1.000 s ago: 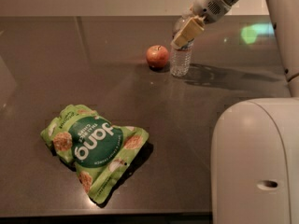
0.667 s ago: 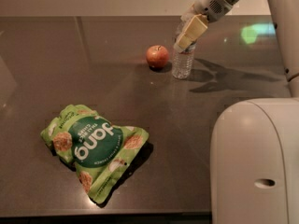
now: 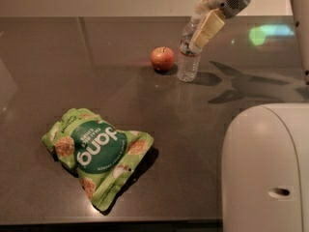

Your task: Move water bottle near apple

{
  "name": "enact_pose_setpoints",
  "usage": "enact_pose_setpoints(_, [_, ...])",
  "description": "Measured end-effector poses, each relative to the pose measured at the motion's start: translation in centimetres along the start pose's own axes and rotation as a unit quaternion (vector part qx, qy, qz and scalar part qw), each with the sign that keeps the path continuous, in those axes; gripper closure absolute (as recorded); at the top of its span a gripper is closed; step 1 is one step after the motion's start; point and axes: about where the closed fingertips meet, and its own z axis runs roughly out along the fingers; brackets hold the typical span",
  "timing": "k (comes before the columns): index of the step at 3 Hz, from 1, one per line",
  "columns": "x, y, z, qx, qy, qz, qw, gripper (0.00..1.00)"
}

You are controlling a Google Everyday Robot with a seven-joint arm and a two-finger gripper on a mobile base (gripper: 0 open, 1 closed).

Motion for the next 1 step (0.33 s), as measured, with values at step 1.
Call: enact_pose_setpoints(1, [-0.01, 0.01, 0.01, 0.0, 0.0, -0.001, 1.0, 0.0])
